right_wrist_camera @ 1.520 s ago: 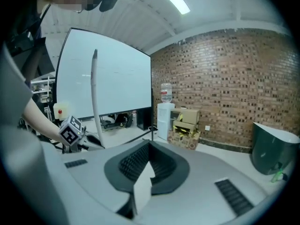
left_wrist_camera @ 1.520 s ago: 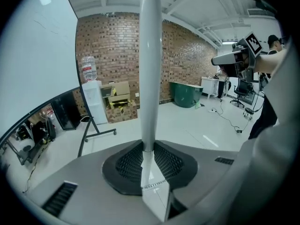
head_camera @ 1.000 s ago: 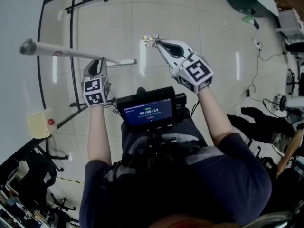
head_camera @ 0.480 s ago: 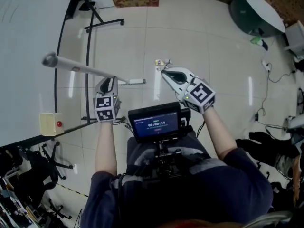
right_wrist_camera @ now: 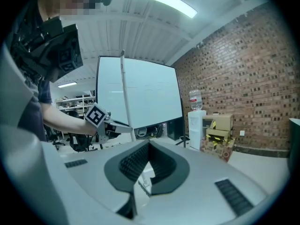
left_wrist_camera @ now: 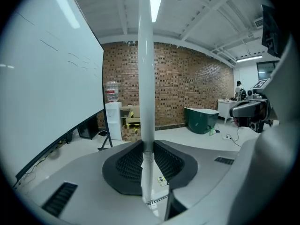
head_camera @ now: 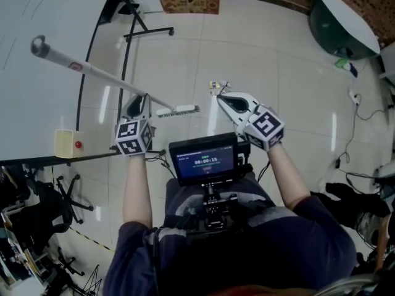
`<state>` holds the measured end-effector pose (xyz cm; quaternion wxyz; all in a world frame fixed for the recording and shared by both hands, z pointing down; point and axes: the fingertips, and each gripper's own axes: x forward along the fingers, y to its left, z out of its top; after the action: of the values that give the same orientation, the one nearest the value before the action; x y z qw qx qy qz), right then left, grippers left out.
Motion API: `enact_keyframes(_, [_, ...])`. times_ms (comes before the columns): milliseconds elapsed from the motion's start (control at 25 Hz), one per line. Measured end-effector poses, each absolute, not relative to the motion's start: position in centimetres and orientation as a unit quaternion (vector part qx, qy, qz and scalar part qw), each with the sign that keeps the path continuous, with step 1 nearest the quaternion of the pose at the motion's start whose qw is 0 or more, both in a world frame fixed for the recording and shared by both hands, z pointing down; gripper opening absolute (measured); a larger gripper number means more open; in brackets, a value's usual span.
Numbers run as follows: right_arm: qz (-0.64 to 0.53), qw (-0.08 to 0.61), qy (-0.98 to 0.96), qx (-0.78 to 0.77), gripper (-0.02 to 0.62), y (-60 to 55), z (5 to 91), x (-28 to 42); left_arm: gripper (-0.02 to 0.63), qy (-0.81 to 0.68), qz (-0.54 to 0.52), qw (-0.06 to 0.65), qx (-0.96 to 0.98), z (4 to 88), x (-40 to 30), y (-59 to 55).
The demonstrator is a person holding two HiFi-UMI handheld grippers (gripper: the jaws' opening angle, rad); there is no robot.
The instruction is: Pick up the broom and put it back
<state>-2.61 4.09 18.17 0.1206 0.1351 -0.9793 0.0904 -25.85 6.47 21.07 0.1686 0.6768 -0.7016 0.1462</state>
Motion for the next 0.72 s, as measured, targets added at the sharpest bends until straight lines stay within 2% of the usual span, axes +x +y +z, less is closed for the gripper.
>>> enact_keyframes(720, [0.089, 0.124, -0.983, 0.102, 0.015, 3.3, 18.6, -3.8, 0.077, -0.735, 0.121, 0.203, 0.636, 21.6, -27.5, 9.3])
